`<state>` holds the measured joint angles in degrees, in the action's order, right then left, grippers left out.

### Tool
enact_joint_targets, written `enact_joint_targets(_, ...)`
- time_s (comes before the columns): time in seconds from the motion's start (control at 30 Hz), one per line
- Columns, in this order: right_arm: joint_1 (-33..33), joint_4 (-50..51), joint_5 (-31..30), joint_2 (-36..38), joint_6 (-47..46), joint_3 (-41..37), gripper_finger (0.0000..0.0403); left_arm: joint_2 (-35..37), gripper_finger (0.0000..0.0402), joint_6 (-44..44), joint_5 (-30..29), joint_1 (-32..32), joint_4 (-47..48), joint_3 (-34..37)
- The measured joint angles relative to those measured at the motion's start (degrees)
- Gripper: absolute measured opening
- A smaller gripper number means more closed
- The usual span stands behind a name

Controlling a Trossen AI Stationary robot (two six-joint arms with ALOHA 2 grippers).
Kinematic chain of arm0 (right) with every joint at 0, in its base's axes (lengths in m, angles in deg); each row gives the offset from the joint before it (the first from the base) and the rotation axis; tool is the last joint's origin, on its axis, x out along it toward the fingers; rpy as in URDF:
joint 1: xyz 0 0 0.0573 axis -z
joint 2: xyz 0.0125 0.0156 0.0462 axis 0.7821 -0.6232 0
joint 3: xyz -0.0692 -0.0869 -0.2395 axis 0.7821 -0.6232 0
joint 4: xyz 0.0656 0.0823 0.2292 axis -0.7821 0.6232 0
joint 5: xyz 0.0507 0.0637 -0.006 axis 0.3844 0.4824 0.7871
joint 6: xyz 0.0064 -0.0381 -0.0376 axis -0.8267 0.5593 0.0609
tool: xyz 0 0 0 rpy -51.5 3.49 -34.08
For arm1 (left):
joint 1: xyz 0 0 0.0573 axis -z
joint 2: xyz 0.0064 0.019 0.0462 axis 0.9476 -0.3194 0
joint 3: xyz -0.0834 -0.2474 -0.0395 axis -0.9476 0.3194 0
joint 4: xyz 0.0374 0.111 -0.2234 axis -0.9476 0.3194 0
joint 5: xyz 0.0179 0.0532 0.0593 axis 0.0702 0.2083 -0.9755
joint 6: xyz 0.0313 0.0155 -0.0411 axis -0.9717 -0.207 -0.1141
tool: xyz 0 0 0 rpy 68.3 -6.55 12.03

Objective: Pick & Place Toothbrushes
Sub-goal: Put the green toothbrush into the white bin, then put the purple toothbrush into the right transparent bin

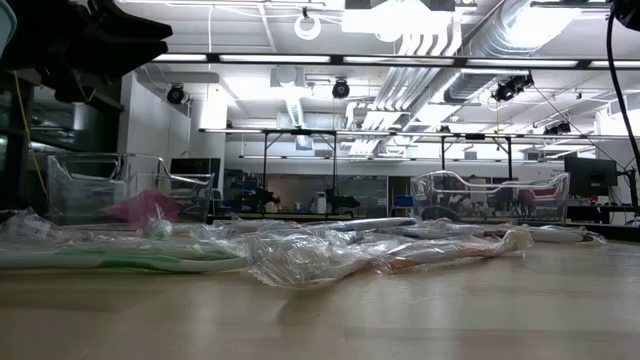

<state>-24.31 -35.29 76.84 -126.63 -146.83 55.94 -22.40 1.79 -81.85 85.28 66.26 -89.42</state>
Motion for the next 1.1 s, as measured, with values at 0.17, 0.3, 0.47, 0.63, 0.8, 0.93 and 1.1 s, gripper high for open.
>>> enact_joint_targets(0.17, 0.0, 1.4, -0.1, 0.0, 0.0, 0.0, 0.0075, 0.0, 0.0203, 0.0, 0.0, 0.0, 0.0, 0.0)
enact_joint_targets(0.3, 0.0, 2.4, -0.1, 0.0, 0.0, 0.0, 0.0114, 0.0, 0.0203, 0.0, 0.0, 0.0, 0.0, 0.0)
enact_joint_targets(0.47, 0.0, 2.4, -0.7, 0.3, 0.3, 0.0, 0.0152, 0.0, 0.0203, 0.0, 0.0, 0.0, 0.0, 0.0)
enact_joint_targets(0.63, 0.0, 2.5, -5.3, 1.9, 3.0, 0.0, 0.0165, 0.0, 0.0203, 0.3, 0.0, 0.0, 0.0, 0.0)
enact_joint_targets(0.8, 0.0, 2.6, -14.7, 4.1, 9.1, 0.0, 0.0165, 0.0, 0.0203, 0.4, 0.0, 0.0, 0.0, 0.0)
enact_joint_targets(0.93, 1.5, 5.3, -21.8, 5.6, 14.7, 0.0, 0.0165, 0.0, 0.0203, 0.4, 0.0, 0.0, 0.0, 0.0)
enact_joint_targets(1.1, 6.1, 13.0, -26.4, 5.5, 19.4, 0.0, 0.0165, 0.0, 0.0203, 0.4, 0.0, 0.0, 0.0, 0.0)
